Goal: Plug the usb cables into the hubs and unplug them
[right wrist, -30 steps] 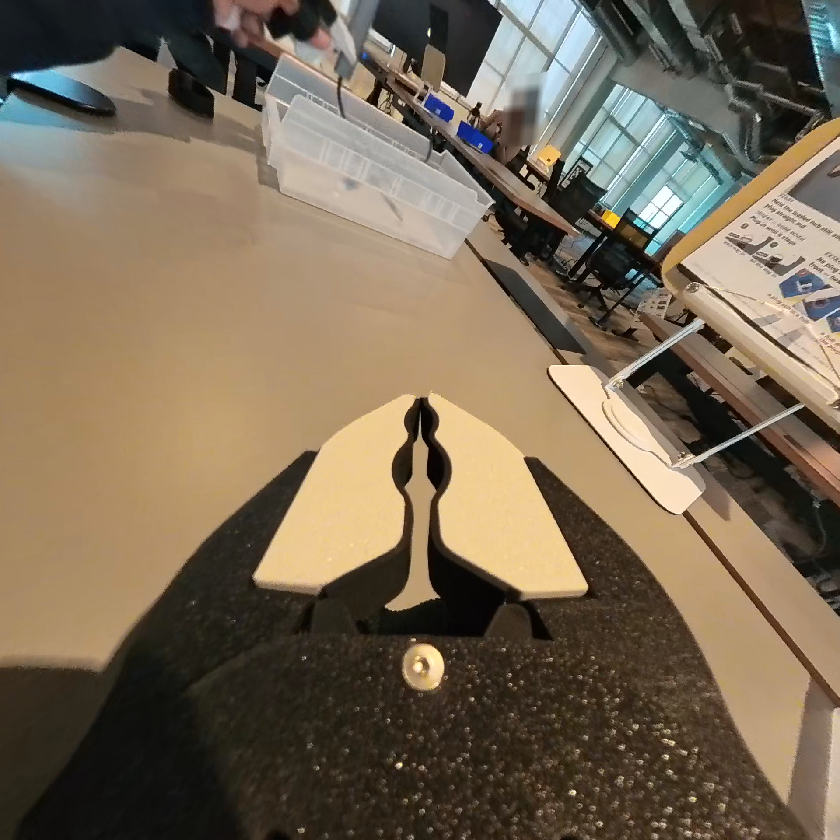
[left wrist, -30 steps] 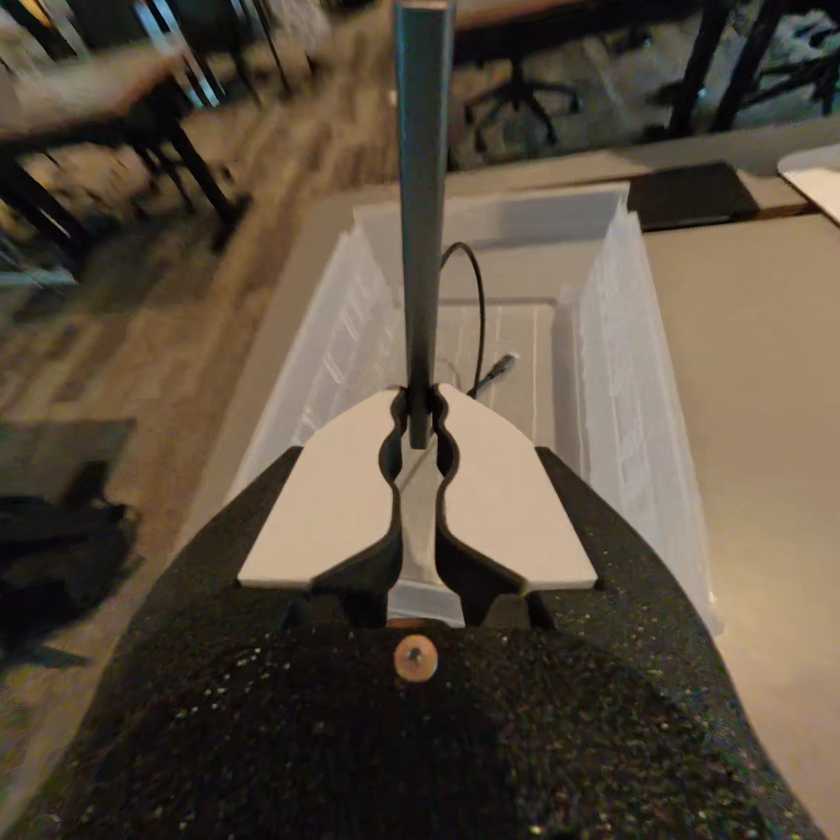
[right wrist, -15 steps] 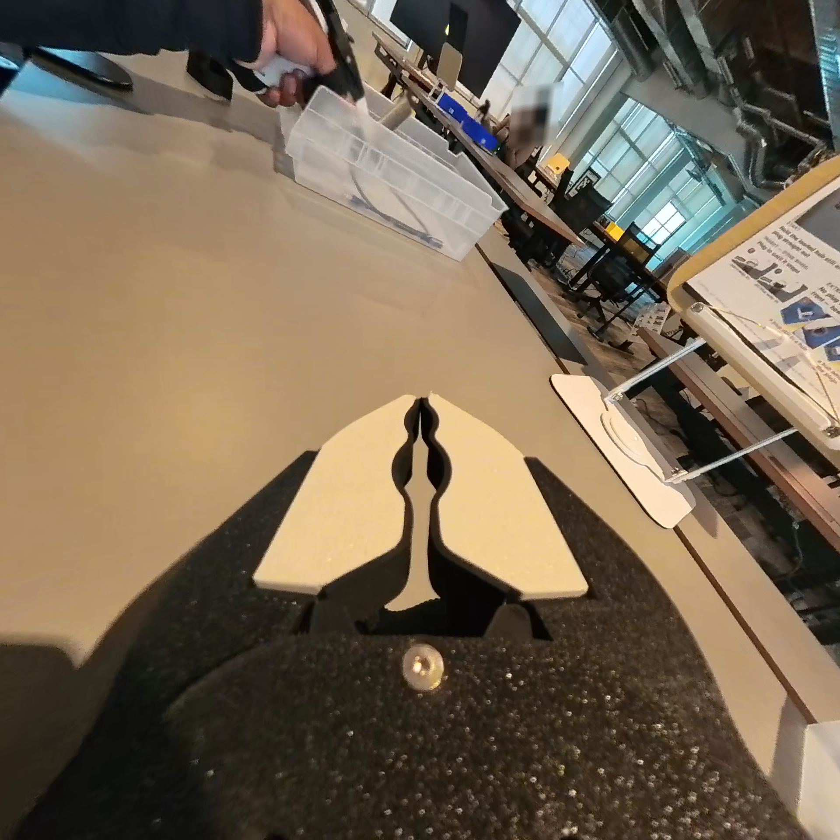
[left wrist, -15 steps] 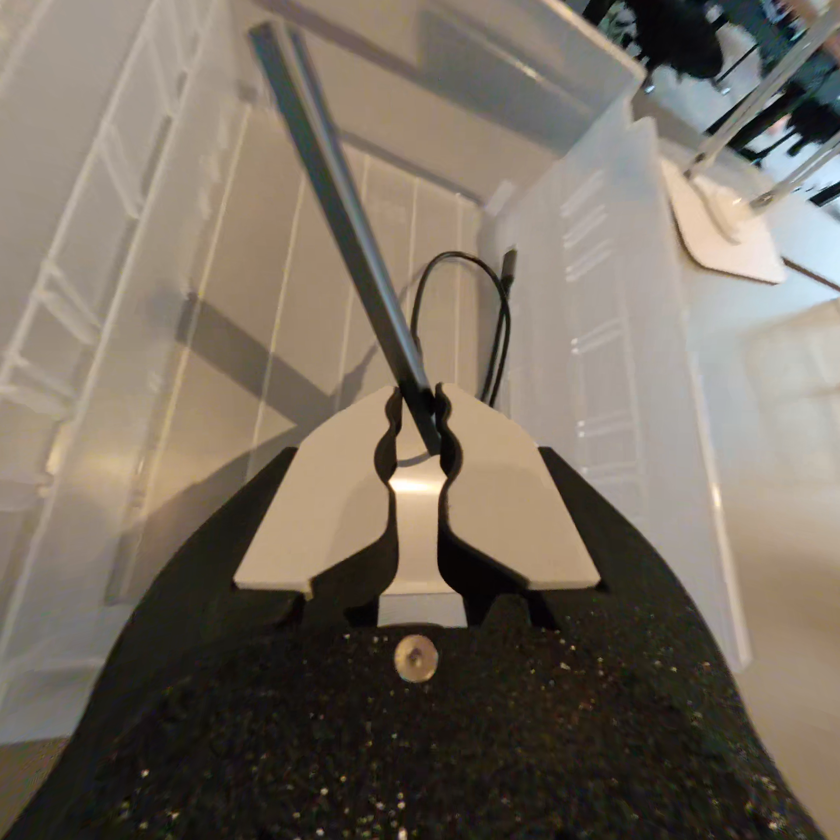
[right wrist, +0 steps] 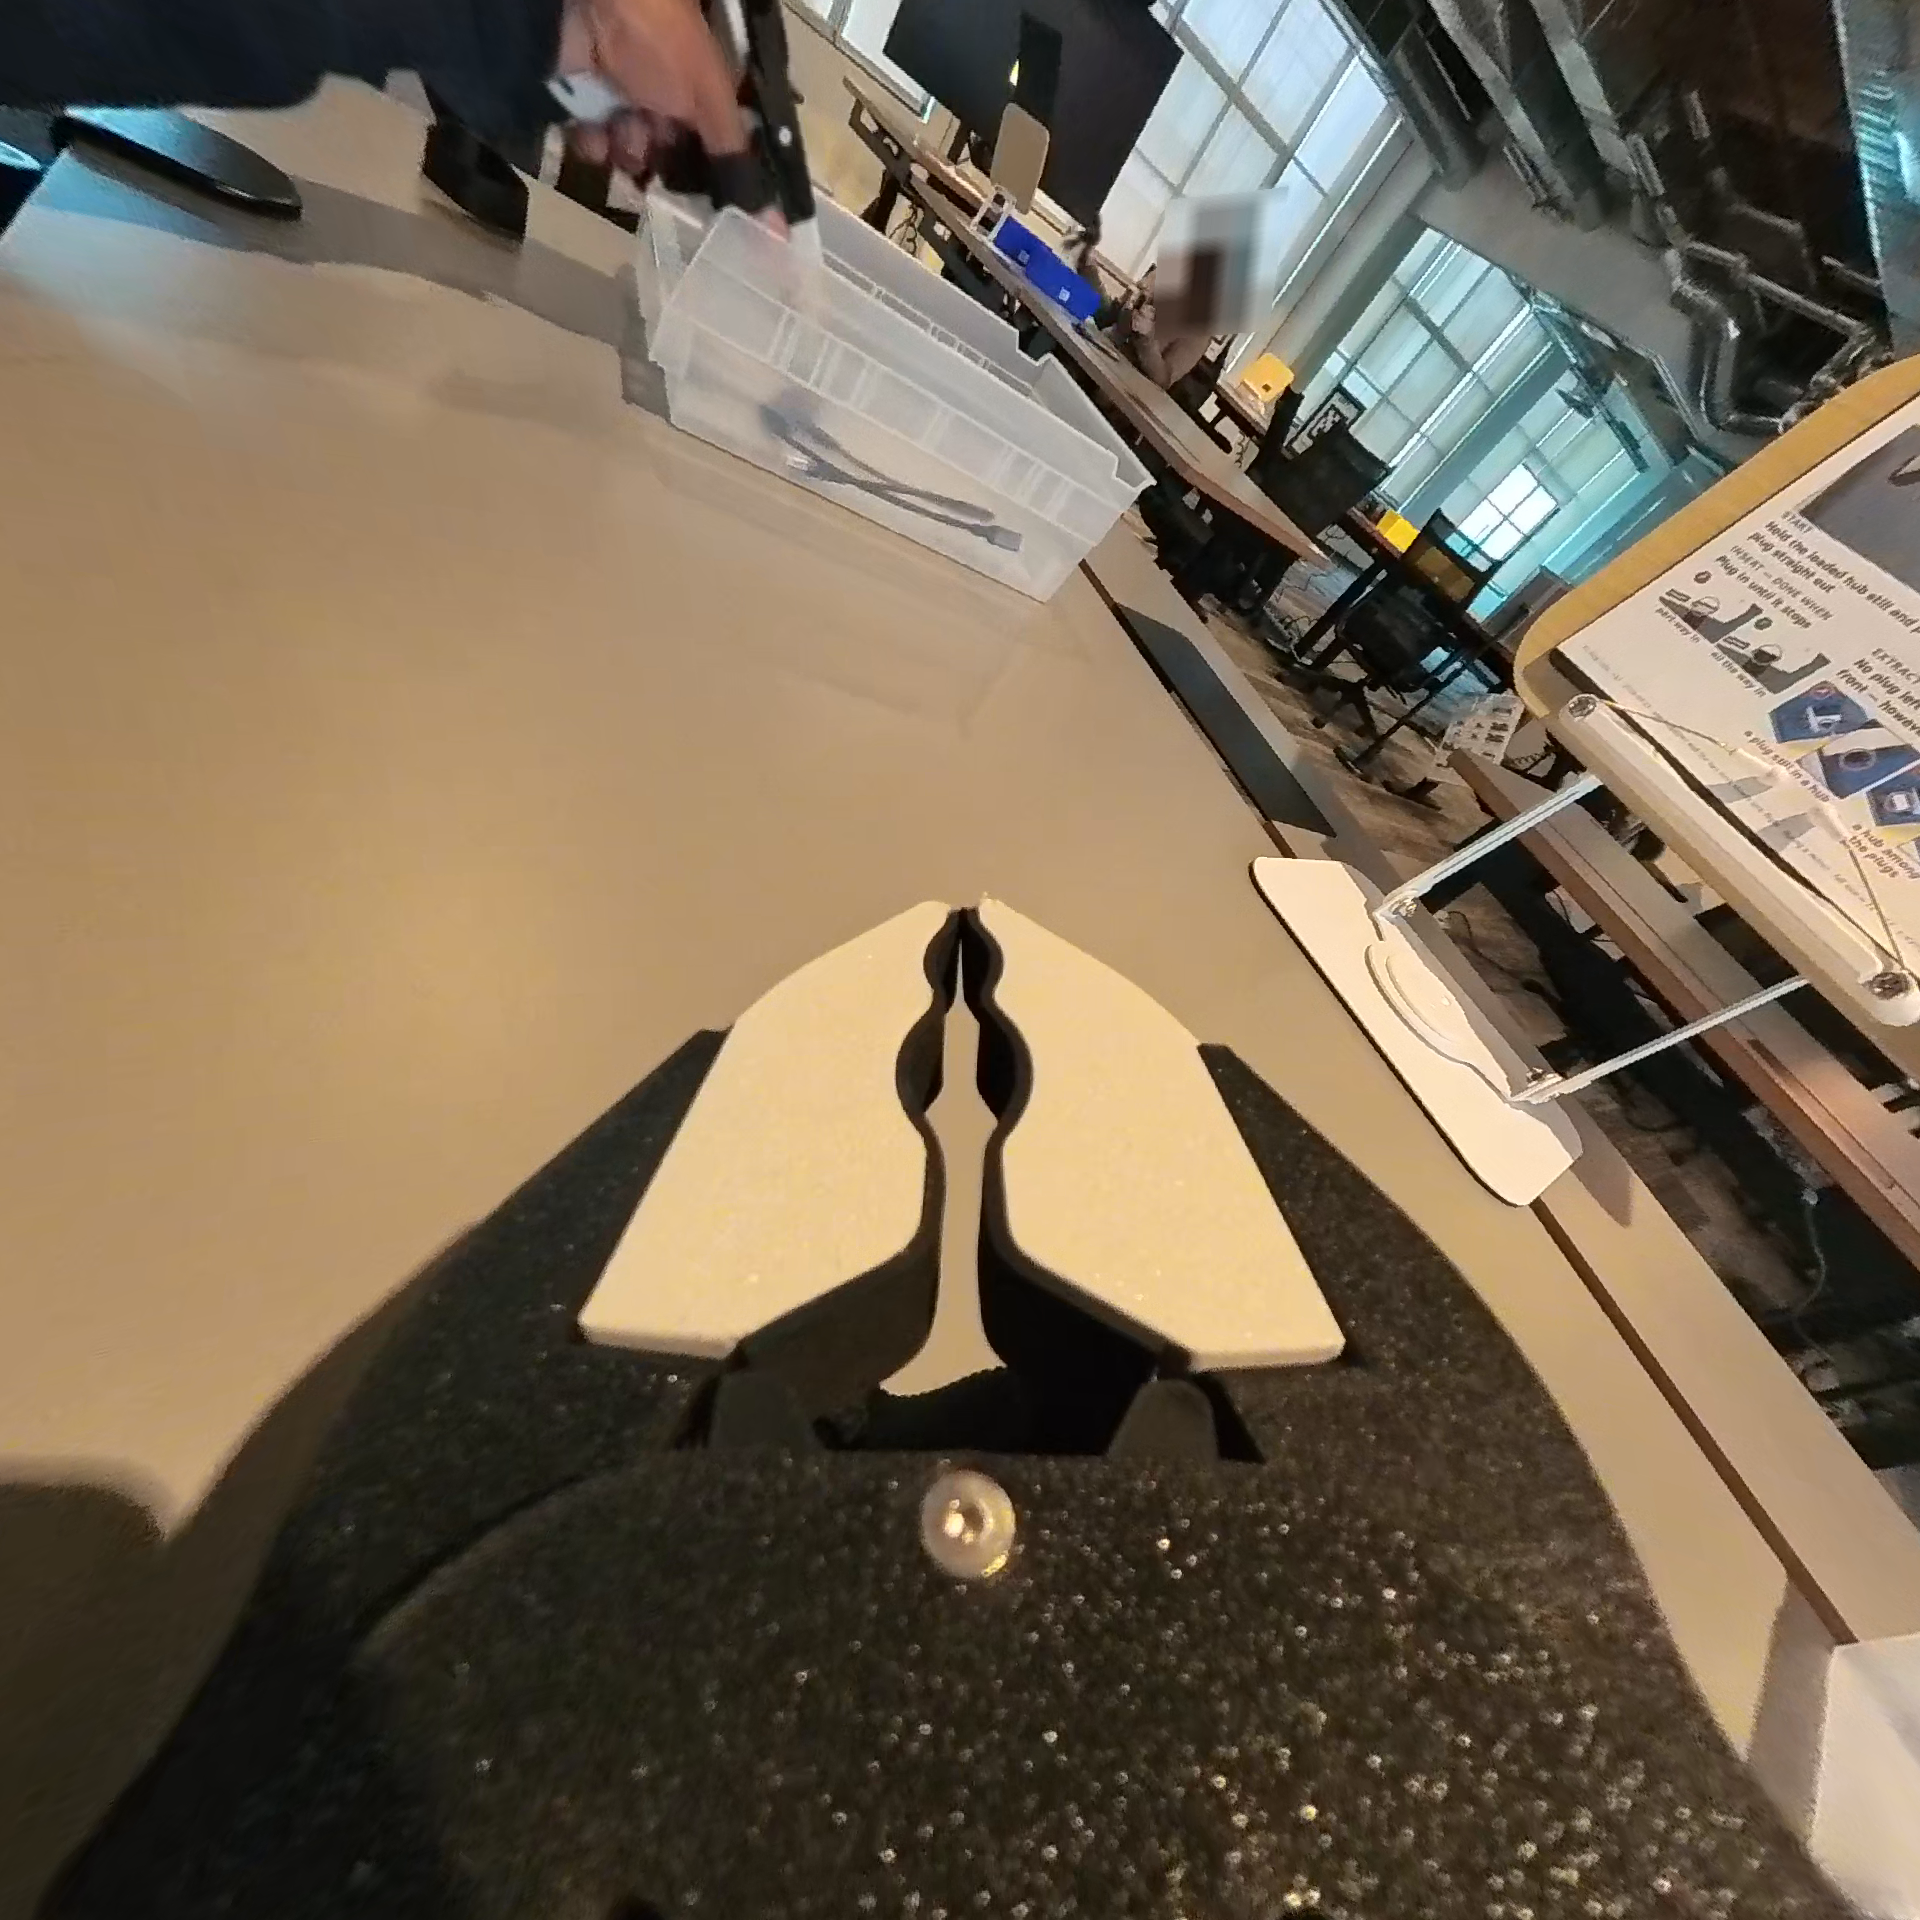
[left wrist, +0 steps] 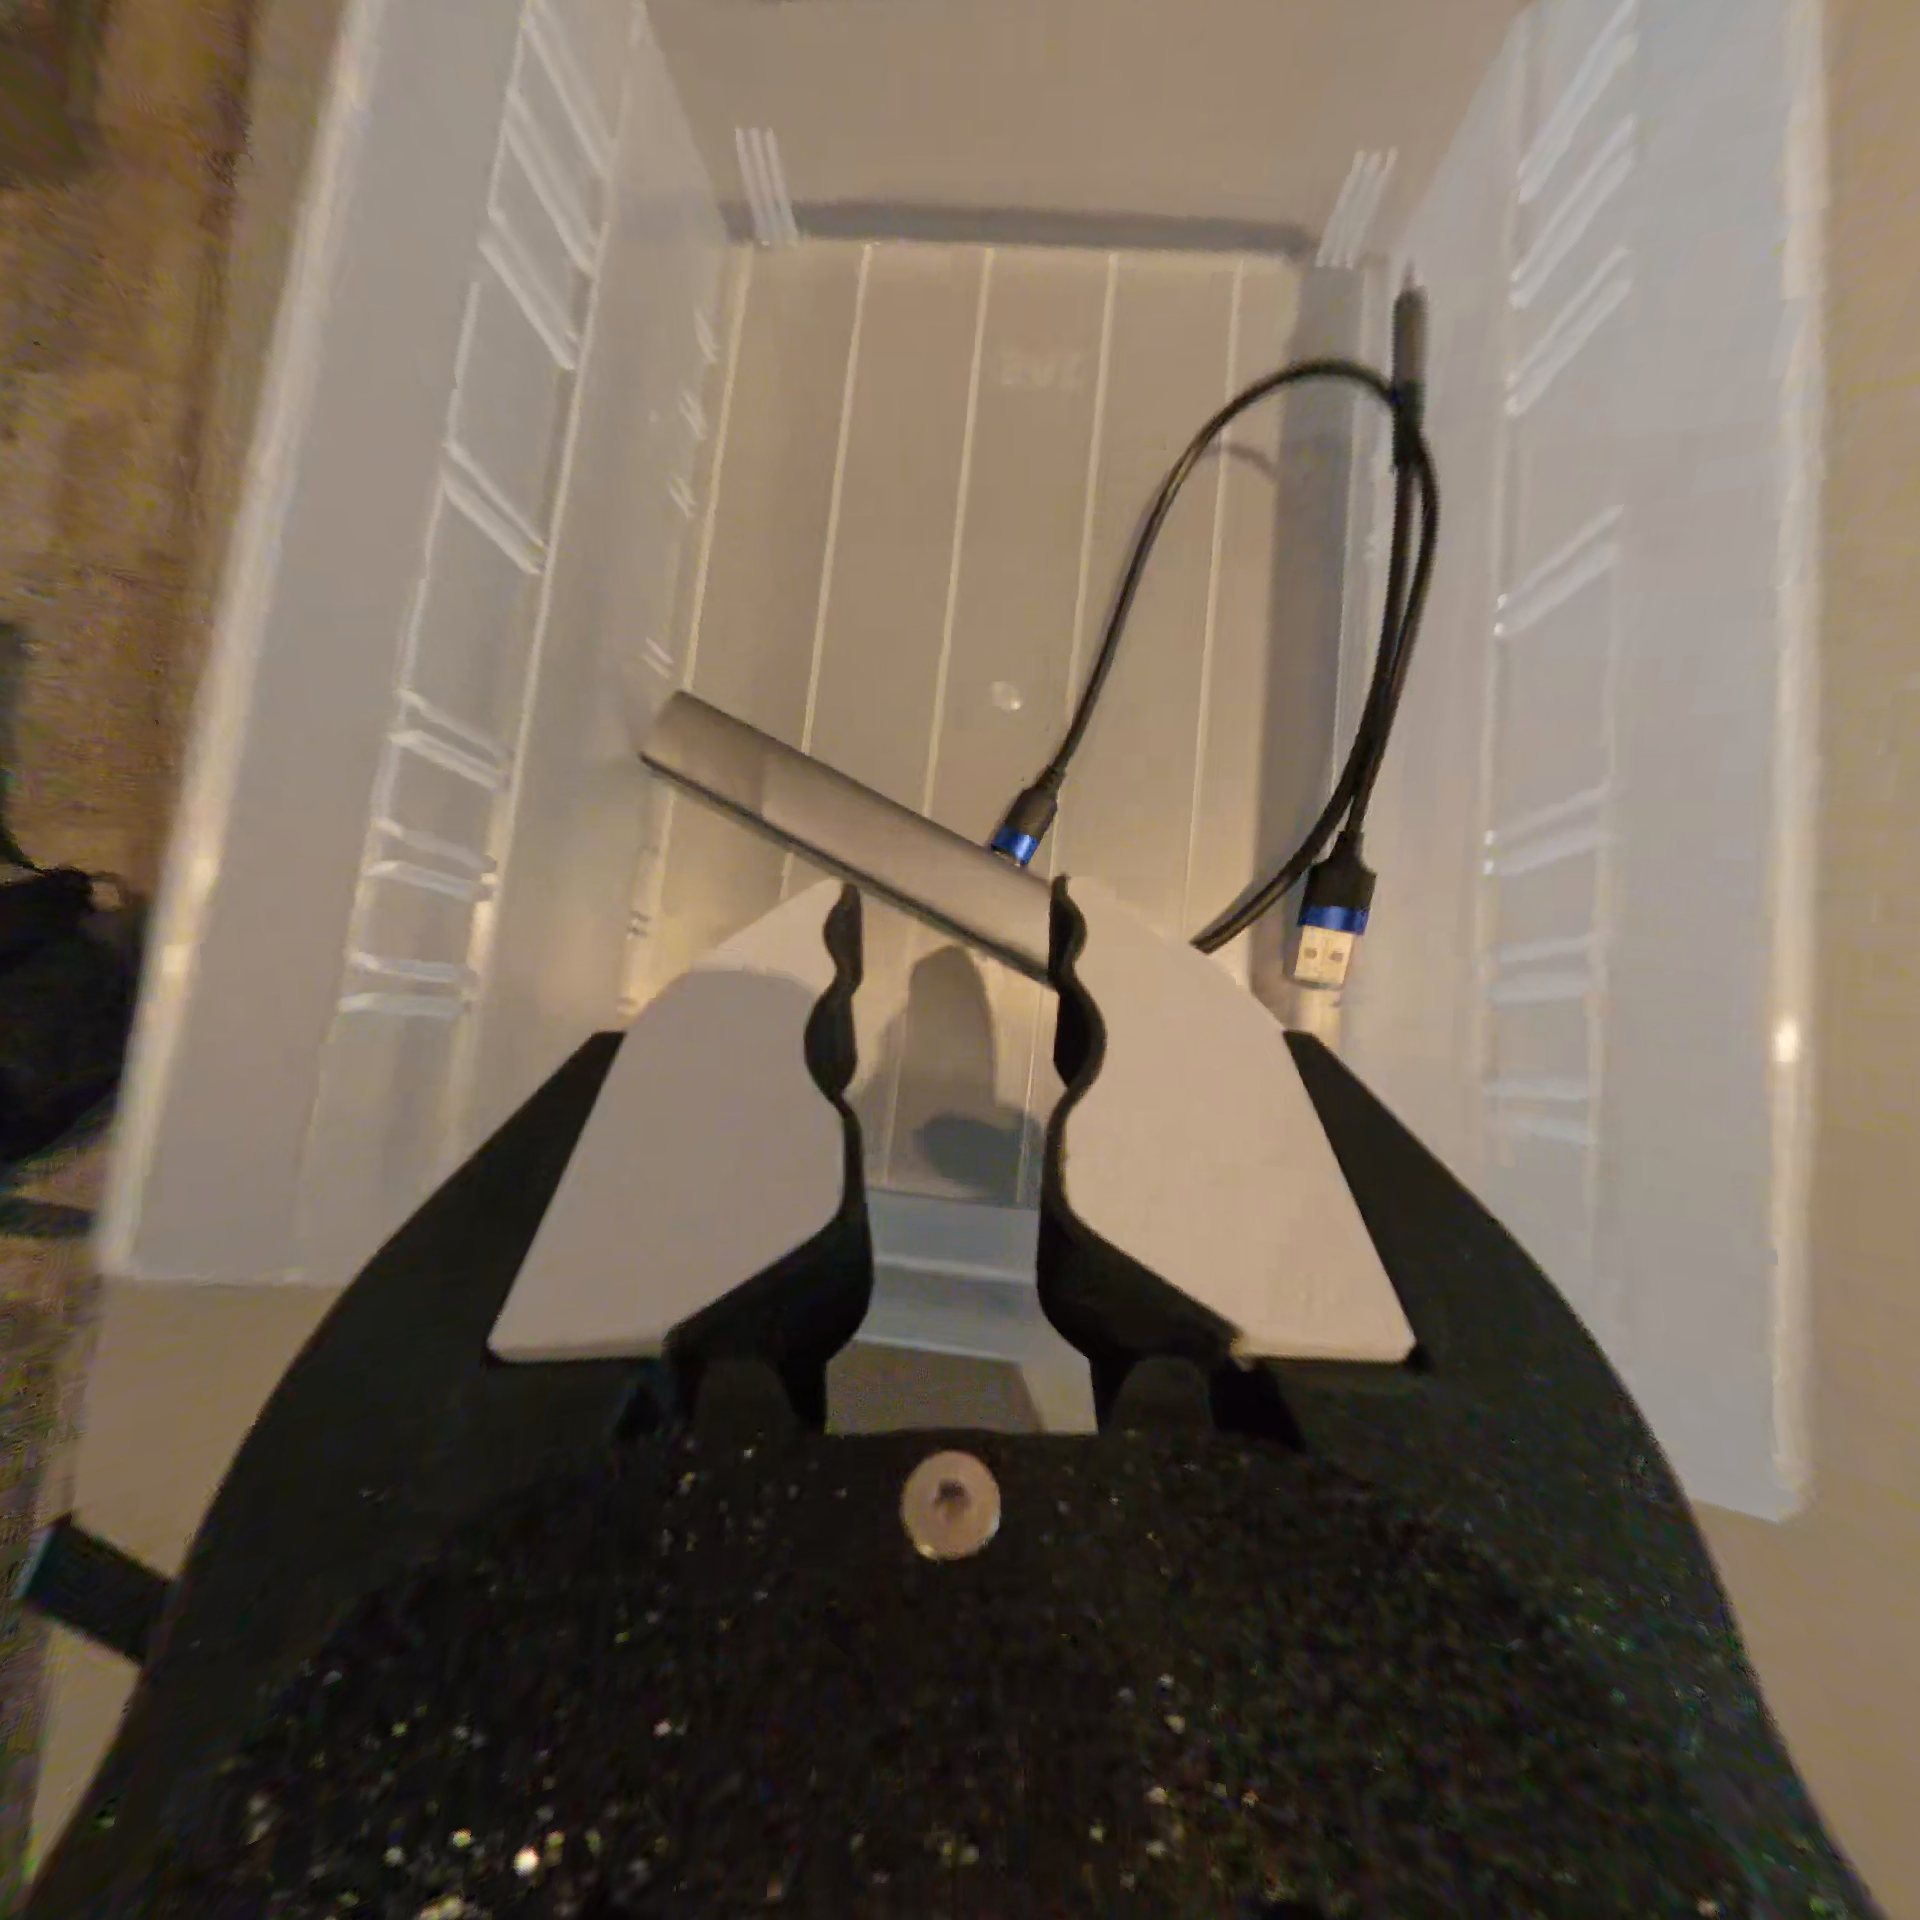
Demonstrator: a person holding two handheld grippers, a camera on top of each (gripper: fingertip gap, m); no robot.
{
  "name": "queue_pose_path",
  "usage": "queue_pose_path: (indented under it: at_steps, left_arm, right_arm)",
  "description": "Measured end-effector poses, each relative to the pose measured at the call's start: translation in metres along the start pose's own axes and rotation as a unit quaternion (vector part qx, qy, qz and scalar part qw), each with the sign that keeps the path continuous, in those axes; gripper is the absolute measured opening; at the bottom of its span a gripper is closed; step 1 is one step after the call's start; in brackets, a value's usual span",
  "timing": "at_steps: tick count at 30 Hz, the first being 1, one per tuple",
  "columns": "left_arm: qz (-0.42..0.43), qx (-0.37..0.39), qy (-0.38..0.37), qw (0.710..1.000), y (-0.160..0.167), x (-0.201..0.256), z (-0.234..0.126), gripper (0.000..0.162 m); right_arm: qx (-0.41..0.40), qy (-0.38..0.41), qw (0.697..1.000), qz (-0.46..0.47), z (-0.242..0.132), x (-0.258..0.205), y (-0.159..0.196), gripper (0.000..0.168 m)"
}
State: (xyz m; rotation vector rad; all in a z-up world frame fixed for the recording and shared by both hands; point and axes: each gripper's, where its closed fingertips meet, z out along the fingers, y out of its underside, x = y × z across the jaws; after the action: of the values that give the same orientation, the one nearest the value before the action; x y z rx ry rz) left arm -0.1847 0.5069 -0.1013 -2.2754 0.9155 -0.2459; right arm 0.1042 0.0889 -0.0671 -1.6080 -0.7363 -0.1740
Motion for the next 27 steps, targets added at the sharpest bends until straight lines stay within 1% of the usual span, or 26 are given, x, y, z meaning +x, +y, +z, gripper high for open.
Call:
queue_pose_path:
  at_steps: [1,3,5,6,8,11,13,16,18,20,22,24,25,27]
  left_arm:
    - [0.005,0.027,-0.009,1.000,-0.009,0.002,-0.008,0.034]
    - [0.021,0.105,-0.017,0.994,-0.034,0.013,-0.029,0.034]
    - [0.054,0.196,-0.024,0.979,-0.061,0.035,-0.057,0.035]
    - [0.078,0.243,-0.030,0.966,-0.074,0.050,-0.073,0.035]
    - [0.138,0.334,-0.032,0.932,-0.097,0.091,-0.101,0.039]
    - [0.218,0.427,0.021,0.877,-0.113,0.172,-0.122,0.045]
    - [0.224,0.451,0.075,0.861,-0.114,0.221,-0.116,0.050]
    - [0.198,0.475,0.164,0.842,-0.111,0.285,-0.092,0.057]
    - [0.182,0.483,0.189,0.835,-0.104,0.314,-0.071,0.057]
    - [0.200,0.478,0.192,0.833,-0.095,0.337,-0.054,0.057]
    - [0.257,0.481,0.170,0.821,-0.084,0.353,-0.046,0.058]
    - [0.306,0.479,0.140,0.811,-0.076,0.361,-0.040,0.057]
    - [0.316,0.474,0.136,0.811,-0.073,0.364,-0.038,0.056]
    - [0.309,0.469,0.148,0.814,-0.069,0.367,-0.037,0.054]
  right_arm:
    - [0.001,0.001,1.000,0.001,0.000,0.001,0.000,0.000]
    - [0.002,0.005,1.000,0.004,-0.001,0.004,-0.001,0.000]
    - [0.005,0.011,1.000,0.010,-0.002,0.009,-0.002,0.000]
    - [0.007,0.014,1.000,0.015,-0.003,0.012,-0.003,0.000]
    - [0.011,0.022,0.999,0.025,-0.004,0.019,-0.004,0.001]
    - [0.018,0.038,0.999,0.034,-0.009,0.031,-0.007,0.002]
    - [0.027,0.060,0.997,0.032,-0.016,0.043,-0.012,0.002]
    - [0.052,0.109,0.993,0.013,-0.039,0.073,-0.027,0.002]
    - [0.072,0.154,0.985,0.021,-0.065,0.106,-0.034,0.003]
    - [0.091,0.197,0.975,0.044,-0.098,0.141,-0.034,0.004]
    - [0.084,0.237,0.966,0.057,-0.131,0.175,-0.020,0.006]
    - [0.053,0.280,0.956,0.067,-0.167,0.210,0.002,0.006]
    - [0.036,0.290,0.953,0.086,-0.184,0.226,0.015,0.006]
    - [-0.004,0.280,0.946,0.160,-0.213,0.252,0.048,0.006]
